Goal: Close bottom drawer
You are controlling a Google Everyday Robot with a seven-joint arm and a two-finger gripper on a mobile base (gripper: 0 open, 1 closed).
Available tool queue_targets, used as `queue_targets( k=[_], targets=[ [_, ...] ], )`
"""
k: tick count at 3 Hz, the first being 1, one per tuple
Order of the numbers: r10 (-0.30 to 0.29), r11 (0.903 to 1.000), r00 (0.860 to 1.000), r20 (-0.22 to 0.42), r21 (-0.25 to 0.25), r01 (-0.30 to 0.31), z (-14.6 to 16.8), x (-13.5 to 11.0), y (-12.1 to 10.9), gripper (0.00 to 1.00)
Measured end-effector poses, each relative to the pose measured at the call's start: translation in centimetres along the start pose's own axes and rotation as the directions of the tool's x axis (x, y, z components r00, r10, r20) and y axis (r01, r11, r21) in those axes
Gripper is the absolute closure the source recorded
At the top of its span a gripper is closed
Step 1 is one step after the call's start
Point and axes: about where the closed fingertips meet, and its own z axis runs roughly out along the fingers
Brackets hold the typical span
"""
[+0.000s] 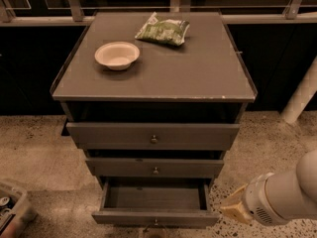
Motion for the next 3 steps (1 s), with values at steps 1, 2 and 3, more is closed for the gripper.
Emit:
queue_targets(
  k=[1,2,3],
  targets=[
    [0.073,0.9971,0.997,0.022,-0.025,-0.072,3.9,1.7,-0.1,1.0],
    [0.135,0.9907,0.988,0.07,-0.027,-0.134,9.0,3.1,-0.7,1.0],
    [0.204,0.979,0.972,0.115,-0.026,-0.202,17.4,4.2,-3.0,1.0]
  ],
)
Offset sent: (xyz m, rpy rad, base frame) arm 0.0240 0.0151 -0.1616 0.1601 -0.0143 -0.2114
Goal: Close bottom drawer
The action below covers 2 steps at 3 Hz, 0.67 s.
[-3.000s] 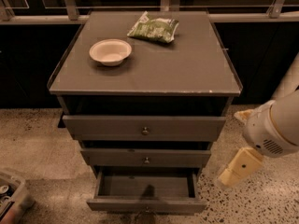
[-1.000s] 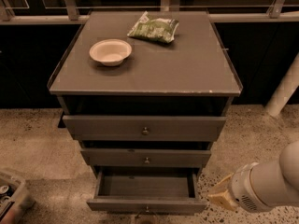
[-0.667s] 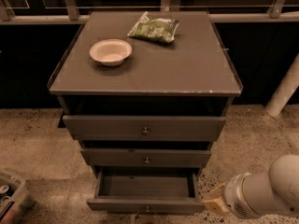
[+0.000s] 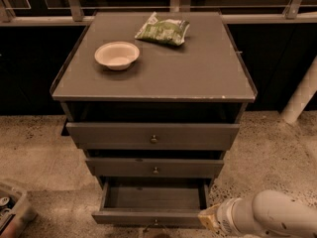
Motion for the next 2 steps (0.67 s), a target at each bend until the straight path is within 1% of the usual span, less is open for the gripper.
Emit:
queue_targets(
  k=[1,2],
  targets=[
    [0.0,1.0,1.0,0.0,0.0,0.0,0.0,0.0,0.0,1.0],
    [0.026,0.9996,1.0,0.0,0.014,-0.026,0.35,0.77,0.01,1.0]
  ],
)
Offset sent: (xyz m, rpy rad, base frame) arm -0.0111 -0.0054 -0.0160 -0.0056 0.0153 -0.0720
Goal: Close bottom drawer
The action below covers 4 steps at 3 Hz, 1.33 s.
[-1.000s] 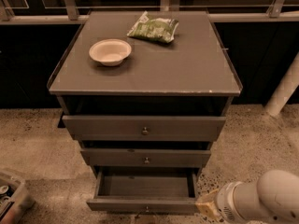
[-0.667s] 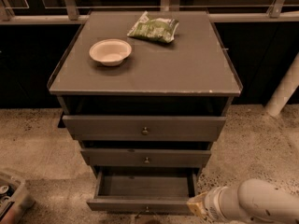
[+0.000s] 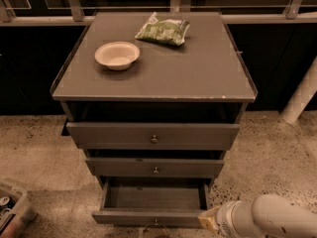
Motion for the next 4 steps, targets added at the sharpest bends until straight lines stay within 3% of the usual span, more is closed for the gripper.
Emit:
queue_targets(
  k=[1,2,3,4],
  targets=[
    [0.065,0.9975,0.997,0.031,0.027,-0.066,2.3,1.7,-1.9,1.0],
    [0.11,0.9939,0.992,0.06,-0.014,-0.109,6.1,3.6,-3.5,1.0],
    [0.124,0.9869,0.989,0.081,-0.114,-0.114,9.9,4.8,-4.5,1.0],
    [0.141,0.9807,0.987,0.079,-0.148,-0.128,11.1,5.0,-4.2,1.0]
  ],
)
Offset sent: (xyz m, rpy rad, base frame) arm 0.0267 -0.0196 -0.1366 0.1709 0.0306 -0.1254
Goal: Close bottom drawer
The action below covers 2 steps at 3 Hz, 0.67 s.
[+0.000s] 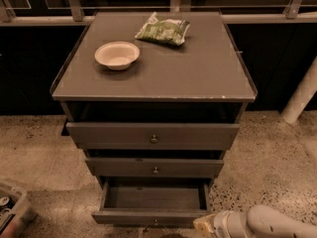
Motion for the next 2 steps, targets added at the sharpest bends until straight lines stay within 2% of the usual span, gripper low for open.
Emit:
queue_targets(
  k=[1,2],
  targets=[
    [-0.003,1.0,1.0,0.0,0.005,0.003,-0.2,-0.1,0.0,1.0],
    [-0.013,0.9986,1.0,0.014,-0.051,0.014,1.3,0.3,-0.3,1.0]
  ],
)
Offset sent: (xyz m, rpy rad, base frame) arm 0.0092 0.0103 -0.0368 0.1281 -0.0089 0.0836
